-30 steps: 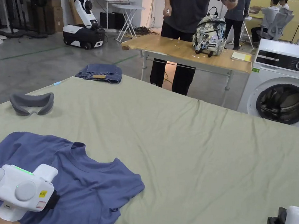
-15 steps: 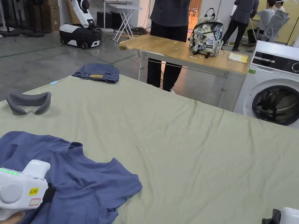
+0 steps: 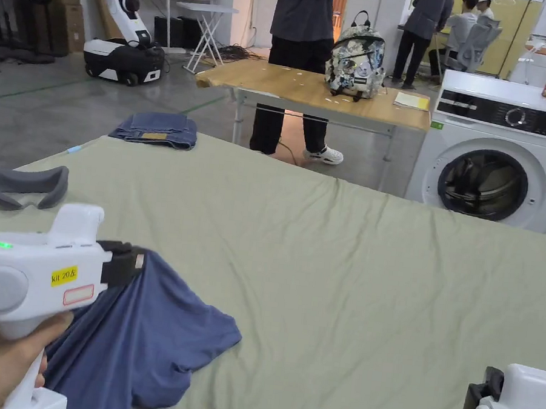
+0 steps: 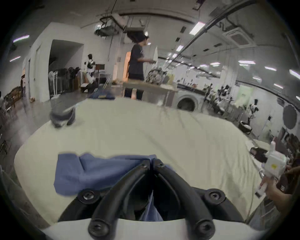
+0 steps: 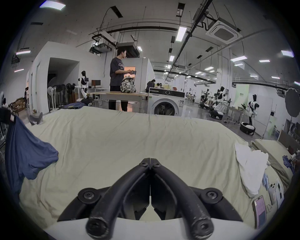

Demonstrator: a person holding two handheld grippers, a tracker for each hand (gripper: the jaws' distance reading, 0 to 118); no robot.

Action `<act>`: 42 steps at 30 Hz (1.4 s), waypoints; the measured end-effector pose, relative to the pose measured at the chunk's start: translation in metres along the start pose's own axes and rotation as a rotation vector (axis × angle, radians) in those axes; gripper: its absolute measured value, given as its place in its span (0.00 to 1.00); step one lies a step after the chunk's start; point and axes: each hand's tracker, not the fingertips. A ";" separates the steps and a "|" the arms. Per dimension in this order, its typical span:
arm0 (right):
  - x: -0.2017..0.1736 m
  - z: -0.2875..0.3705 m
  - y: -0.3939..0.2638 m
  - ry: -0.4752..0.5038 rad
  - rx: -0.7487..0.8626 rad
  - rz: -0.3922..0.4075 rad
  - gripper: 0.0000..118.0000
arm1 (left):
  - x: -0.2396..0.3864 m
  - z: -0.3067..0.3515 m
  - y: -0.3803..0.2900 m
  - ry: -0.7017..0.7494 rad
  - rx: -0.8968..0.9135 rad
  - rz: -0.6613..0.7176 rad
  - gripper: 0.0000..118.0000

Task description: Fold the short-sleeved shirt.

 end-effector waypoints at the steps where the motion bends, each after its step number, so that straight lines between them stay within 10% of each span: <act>1: 0.003 0.002 0.002 -0.005 0.008 -0.002 0.00 | 0.013 0.004 0.011 -0.041 0.035 -0.016 0.00; 15: 0.067 0.048 0.022 -0.097 0.100 -0.045 0.00 | 0.239 -0.021 0.091 -0.479 0.151 -0.234 0.00; 27: 0.133 0.077 -0.003 -0.222 0.061 -0.069 0.00 | 0.405 -0.138 -0.029 -0.657 -0.251 -0.341 0.01; 29: 0.140 0.078 -0.010 -0.229 0.045 -0.075 0.00 | 0.409 -0.152 -0.050 -0.640 -0.302 -0.344 0.03; 33: 0.147 0.077 -0.022 -0.231 0.015 -0.087 0.00 | 0.392 -0.165 -0.069 -0.618 -0.343 -0.232 0.45; 42: 0.126 0.061 -0.018 -0.170 0.017 -0.082 0.00 | 0.312 -0.104 -0.061 -0.428 -0.144 -0.244 0.44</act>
